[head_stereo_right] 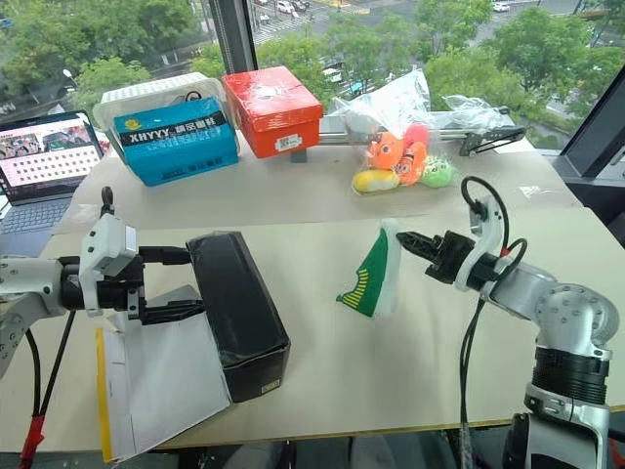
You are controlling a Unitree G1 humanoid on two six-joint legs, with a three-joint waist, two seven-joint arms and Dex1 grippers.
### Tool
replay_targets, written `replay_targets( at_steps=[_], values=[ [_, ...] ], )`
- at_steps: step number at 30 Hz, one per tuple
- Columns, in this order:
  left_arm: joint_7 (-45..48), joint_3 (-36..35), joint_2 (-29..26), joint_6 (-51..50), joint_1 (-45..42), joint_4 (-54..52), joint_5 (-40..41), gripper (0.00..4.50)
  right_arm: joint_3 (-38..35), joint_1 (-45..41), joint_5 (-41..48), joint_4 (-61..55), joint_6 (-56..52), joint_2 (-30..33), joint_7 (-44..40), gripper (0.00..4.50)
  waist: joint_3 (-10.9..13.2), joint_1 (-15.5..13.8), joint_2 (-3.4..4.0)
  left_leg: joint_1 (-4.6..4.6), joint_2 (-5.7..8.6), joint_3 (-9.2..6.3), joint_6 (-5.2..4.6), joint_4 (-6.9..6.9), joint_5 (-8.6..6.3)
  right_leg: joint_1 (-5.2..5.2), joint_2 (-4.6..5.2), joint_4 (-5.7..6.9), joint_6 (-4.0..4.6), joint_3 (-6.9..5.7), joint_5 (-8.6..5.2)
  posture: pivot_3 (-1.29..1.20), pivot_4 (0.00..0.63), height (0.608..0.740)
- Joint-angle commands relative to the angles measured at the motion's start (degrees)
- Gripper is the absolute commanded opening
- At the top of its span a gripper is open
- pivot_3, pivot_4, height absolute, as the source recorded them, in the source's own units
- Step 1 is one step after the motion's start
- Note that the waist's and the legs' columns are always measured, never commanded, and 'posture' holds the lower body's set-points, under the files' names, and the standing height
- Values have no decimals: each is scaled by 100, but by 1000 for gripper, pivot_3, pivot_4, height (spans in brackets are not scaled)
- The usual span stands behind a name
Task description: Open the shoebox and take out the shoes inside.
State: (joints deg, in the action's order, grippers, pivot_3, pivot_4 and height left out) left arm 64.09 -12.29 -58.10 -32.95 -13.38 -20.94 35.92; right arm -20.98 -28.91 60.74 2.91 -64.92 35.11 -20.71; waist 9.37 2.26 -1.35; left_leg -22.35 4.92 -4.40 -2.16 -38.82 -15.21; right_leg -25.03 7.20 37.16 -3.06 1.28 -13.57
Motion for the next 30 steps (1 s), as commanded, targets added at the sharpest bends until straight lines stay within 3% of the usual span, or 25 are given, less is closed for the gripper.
replay_targets(
  at_steps=[1,5,8,11,16,21,24,30],
  values=[
    [-9,-165,-40,41,19,-159,37,4500,69,-32,-526,317,364,262,-303,1916,0,-8,0,-1,0,0,-1,-1,-1,0,0,-1,0,0,0,0,150,739],
    [-31,-251,-64,26,130,-223,48,4500,444,63,-1312,372,653,861,-689,3306,0,-21,1,-3,1,0,-2,0,-1,-2,1,-4,-1,0,1,0,150,739],
    [-39,-276,-70,29,168,-238,57,4500,1052,275,-2226,4,1066,1682,-1019,4319,1,-50,2,-3,2,0,-2,-2,-1,-2,2,-4,-1,0,1,0,150,739],
    [-42,-263,-67,38,164,-228,61,4500,1015,154,-2260,-196,1088,1839,-1220,4420,1,-66,2,-2,1,2,-2,-5,-2,-1,2,-5,-2,-2,0,0,150,739],
    [-9,-160,-46,93,76,-138,17,4500,639,-859,-1205,-1057,344,1015,-1032,4420,3,56,5,8,-30,27,0,-3,-1,0,-19,-4,5,27,15,0,150,739],
    [17,-65,-28,99,-33,-83,-6,4500,1234,-1264,-1074,-1556,45,85,-676,4420,0,-52,-1,5,-67,28,2,-7,-2,4,-58,-15,10,23,23,0,150,739],
    [32,-46,-32,82,-75,-78,-1,4500,1544,-1182,-1347,-1428,79,-233,-524,3666,0,-114,-1,-7,-67,29,4,-8,-2,-6,-57,-14,9,24,25,0,150,739],
    [59,-23,-43,86,-115,-73,-27,4500,1923,-861,-1991,-785,502,-429,-658,1676,0,-151,-1,-12,-66,29,21,-9,6,-11,-58,-16,10,24,27,0,150,739]
  ],
)
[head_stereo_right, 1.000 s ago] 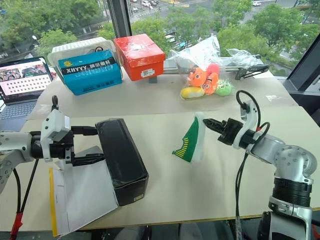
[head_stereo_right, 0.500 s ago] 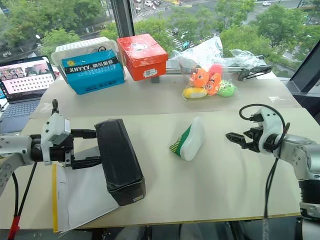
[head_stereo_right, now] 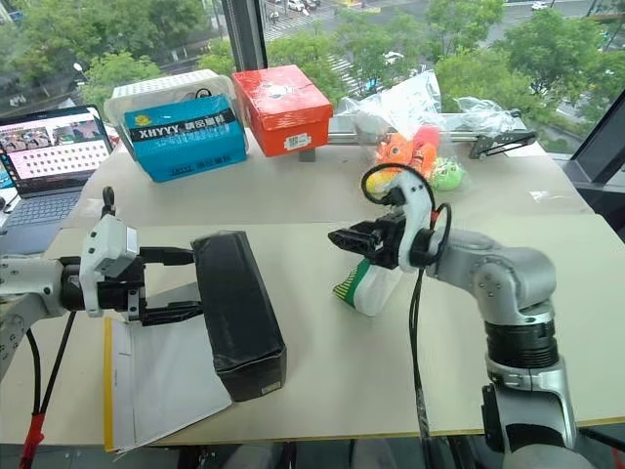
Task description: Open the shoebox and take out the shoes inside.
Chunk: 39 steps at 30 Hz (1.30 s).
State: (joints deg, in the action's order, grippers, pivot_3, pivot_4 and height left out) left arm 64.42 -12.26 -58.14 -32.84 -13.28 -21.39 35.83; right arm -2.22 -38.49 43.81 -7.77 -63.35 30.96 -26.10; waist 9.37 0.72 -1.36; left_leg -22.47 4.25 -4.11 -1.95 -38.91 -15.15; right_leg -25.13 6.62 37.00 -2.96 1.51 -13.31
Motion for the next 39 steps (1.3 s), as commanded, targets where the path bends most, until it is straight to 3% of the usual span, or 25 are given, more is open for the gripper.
replay_targets(
  at_steps=[1,5,16,24,30,34,39],
  values=[
    [25,-19,-36,72,-134,-29,-19,4500,51,135,-393,433,420,-3,-164,1230,0,6,0,1,0,0,-3,0,-2,0,-1,-2,1,0,0,0,150,739],
    [53,-17,-46,66,-154,-33,-7,4500,23,412,-795,947,673,266,-381,20,0,15,0,7,0,1,-2,1,-1,-2,-6,-1,7,3,4,0,150,739],
    [146,149,-27,81,-394,69,-17,4500,-375,1825,-1113,-1,542,1885,-724,20,-4,-126,-5,74,-4,-1,-23,-9,-14,102,-6,-59,-6,-14,20,0,150,739],
    [247,283,-36,87,-626,217,-71,4500,-267,2215,-1598,-65,860,2303,-932,20,-4,23,-4,74,-19,6,-21,-6,-12,98,-25,-77,1,-5,46,0,150,739],
    [371,280,-140,67,-748,304,-98,4500,-756,1514,-615,-1124,683,2071,-1538,20,0,66,2,48,-20,8,-21,-5,-12,71,-27,-78,1,1,47,0,150,739],
    [456,367,-158,67,-919,394,-155,4500,-1242,177,1030,-1683,221,1493,-1505,20,6,86,10,47,-21,8,-21,-5,-12,72,-27,-80,-1,3,49,0,150,739],
    [557,561,-80,134,-1142,543,-271,4500,-829,-713,2197,-2127,-84,725,-1094,20,3,3,5,48,-28,2,-21,-1,-13,75,-31,-90,-1,-9,49,0,150,739]
  ],
)
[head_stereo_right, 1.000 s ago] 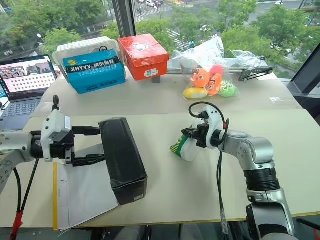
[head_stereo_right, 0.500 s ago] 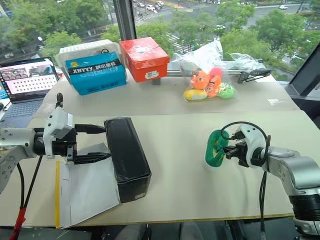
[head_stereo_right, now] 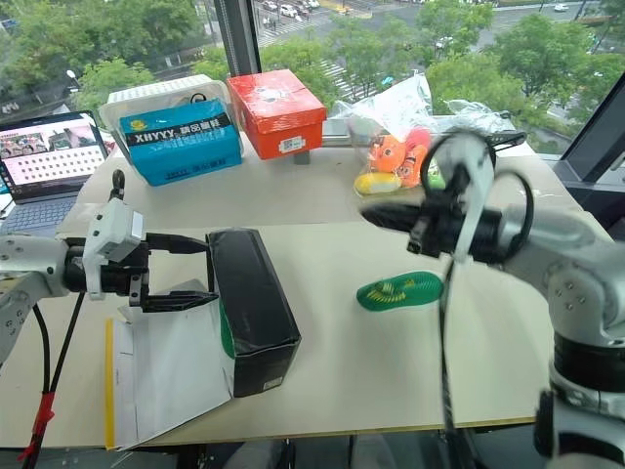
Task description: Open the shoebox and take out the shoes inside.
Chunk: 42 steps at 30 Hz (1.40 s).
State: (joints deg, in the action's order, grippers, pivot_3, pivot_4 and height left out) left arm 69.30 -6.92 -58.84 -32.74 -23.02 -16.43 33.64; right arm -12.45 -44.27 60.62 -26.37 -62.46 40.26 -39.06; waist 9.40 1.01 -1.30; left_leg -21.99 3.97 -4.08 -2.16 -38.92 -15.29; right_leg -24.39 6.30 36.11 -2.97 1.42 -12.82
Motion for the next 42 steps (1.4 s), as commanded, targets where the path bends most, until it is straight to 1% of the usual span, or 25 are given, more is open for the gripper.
replay_targets(
  at_steps=[1,2,4,7,10,14,15,19,22,24,28,30,32,36,42],
  values=[
    [83,69,12,134,-223,86,-70,4500,418,-182,533,-357,-173,-324,204,20,0,-48,-1,-3,1,-2,-1,-1,-1,0,3,0,0,-5,0,0,150,739],
    [104,118,38,154,-281,124,-92,4500,696,-254,496,-385,-164,-473,185,20,0,-55,-1,-12,3,-3,-2,-2,-2,-2,9,-1,0,-10,0,0,150,739],
    [137,185,75,182,-359,182,-127,4500,1028,-356,430,-321,-171,-683,221,20,0,-47,-1,-30,12,-2,-2,-7,-1,-19,16,3,-3,-10,2,0,150,739],
    [203,261,134,220,-461,275,-177,4500,1756,-359,-229,-66,50,-799,0,20,-1,-35,-1,-47,16,-1,7,-9,5,-50,16,12,-6,-8,5,0,150,739],
    [249,359,208,262,-562,348,-250,4500,2504,-595,-961,509,298,-949,-270,20,-1,-15,-1,-50,16,1,10,-9,6,-59,15,17,-5,-7,6,0,150,739],
    [261,388,260,272,-599,366,-272,4500,2926,-824,-1327,808,341,-1133,-606,20,-1,28,0,-52,15,4,17,-7,11,-71,12,30,0,-6,9,0,150,739],
    [251,389,271,264,-593,349,-272,4500,3036,-823,-1418,887,349,-1168,-698,20,-1,32,0,-55,15,4,18,-7,12,-76,12,64,0,-7,9,0,150,739],
    [193,344,289,213,-521,249,-247,4500,3489,-628,-2058,1285,613,-1097,-939,20,-1,35,-1,-57,14,4,26,-8,17,-80,13,68,0,-12,9,0,150,739],
    [127,229,238,136,-411,146,-193,4500,3820,-398,-2707,1603,1018,-764,-1159,20,-2,32,0,-55,14,4,25,-9,16,-77,13,67,0,-15,9,0,150,739],
    [92,134,178,87,-323,96,-161,4500,3935,-222,-3006,1748,1272,-564,-1338,20,-5,24,-2,-46,14,4,22,-9,14,-70,13,69,0,-15,9,0,150,739],
    [2,-86,99,-84,-179,-37,-5,4500,3985,112,-3303,1752,1591,-237,-1724,20,-7,59,-5,-4,11,8,17,-7,11,-41,13,58,1,-14,8,0,150,739],
    [-30,-205,69,-208,-141,-144,95,4500,3986,237,-3467,1803,1727,-156,-1874,20,-7,110,-5,34,2,11,17,-3,11,-11,5,61,6,-15,5,0,150,739],
    [-75,-353,31,-351,-127,-259,234,4500,3966,324,-3606,1922,1814,-193,-1922,20,-5,168,-6,45,-5,11,17,-1,10,-3,-2,62,9,-15,4,0,150,739],
    [-166,-563,-59,-573,-173,-402,430,4500,3947,425,-3816,2171,1896,-545,-1863,20,-5,242,-6,44,-22,21,20,-2,11,-16,-13,75,17,-9,8,0,150,739],
    [-266,-813,-222,-843,-124,-649,679,4500,4076,285,-4246,2843,2136,-1562,-1530,20,-6,299,-7,55,-31,23,26,-2,10,-8,-24,70,29,-7,15,0,150,739]
  ],
)
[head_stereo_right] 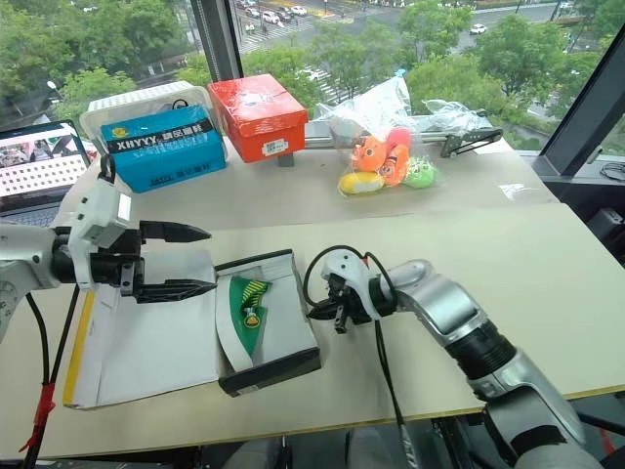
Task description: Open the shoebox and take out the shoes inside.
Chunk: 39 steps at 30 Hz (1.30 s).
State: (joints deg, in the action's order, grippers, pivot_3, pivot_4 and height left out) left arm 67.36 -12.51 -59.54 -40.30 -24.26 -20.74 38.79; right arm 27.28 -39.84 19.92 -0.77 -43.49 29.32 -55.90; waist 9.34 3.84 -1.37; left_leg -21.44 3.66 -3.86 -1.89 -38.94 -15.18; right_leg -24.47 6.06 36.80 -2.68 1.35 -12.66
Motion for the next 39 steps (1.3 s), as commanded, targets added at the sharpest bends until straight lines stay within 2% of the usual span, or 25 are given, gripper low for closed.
replay_targets(
  at_steps=[1,4,8,16,19,26,29,33,36,39],
  values=[
    [-82,-291,-175,-107,38,-250,185,4500,97,-243,-274,476,302,-692,244,20,0,28,0,7,-5,3,6,0,-1,4,-5,0,4,2,2,0,150,739],
    [-116,-358,-256,-147,129,-304,218,4500,22,-467,-493,878,432,-1188,473,20,-1,59,-1,38,-30,25,19,0,-8,15,-39,-1,29,24,19,0,150,739],
    [-125,-423,-357,-141,222,-306,217,4500,-84,-480,-605,805,458,-1267,374,20,1,1,1,42,-66,25,26,5,-7,4,-84,4,48,31,29,0,150,739],
    [-215,-544,-424,-133,346,-313,247,4500,-462,-314,-434,-270,46,-709,233,20,1,-163,1,-1,-53,27,41,4,-15,-32,-68,-11,47,32,30,0,150,739],
    [-243,-580,-424,-142,377,-323,264,4500,-669,-327,-279,-662,-147,-470,148,20,1,-161,1,-56,-52,27,43,1,-14,-80,-68,-8,48,32,30,0,150,739],
    [-307,-715,-468,-148,474,-320,263,4500,-1274,-708,301,-1407,-698,-142,4,20,2,-128,1,-73,-55,29,41,3,-16,-94,-70,-9,48,31,30,0,150,739],
    [-325,-840,-550,-171,519,-327,254,4500,-1627,-985,707,-1479,-1151,-438,274,20,2,-126,1,-70,-58,31,41,2,-16,-95,-71,-10,48,32,30,0,150,739],
    [-264,-1233,-733,-269,725,-333,272,4500,-2592,-1527,1396,-1276,-2334,-1748,1538,20,2,-100,1,-66,-59,33,41,5,-16,-99,-74,-5,48,41,30,0,150,739],
    [-173,-1433,-868,-304,883,-310,260,4500,-2648,-1701,1302,-1281,-3079,-2095,2195,20,1,-125,2,-75,-58,35,46,9,-13,-124,-72,14,49,46,31,0,150,739],
    [165,-1849,-1205,-400,1102,-122,211,4500,-2517,-1885,1546,-1097,-3811,-2272,2278,20,1,-179,1,-98,-49,35,48,5,-12,-141,-61,22,49,39,31,0,150,739]
  ],
)
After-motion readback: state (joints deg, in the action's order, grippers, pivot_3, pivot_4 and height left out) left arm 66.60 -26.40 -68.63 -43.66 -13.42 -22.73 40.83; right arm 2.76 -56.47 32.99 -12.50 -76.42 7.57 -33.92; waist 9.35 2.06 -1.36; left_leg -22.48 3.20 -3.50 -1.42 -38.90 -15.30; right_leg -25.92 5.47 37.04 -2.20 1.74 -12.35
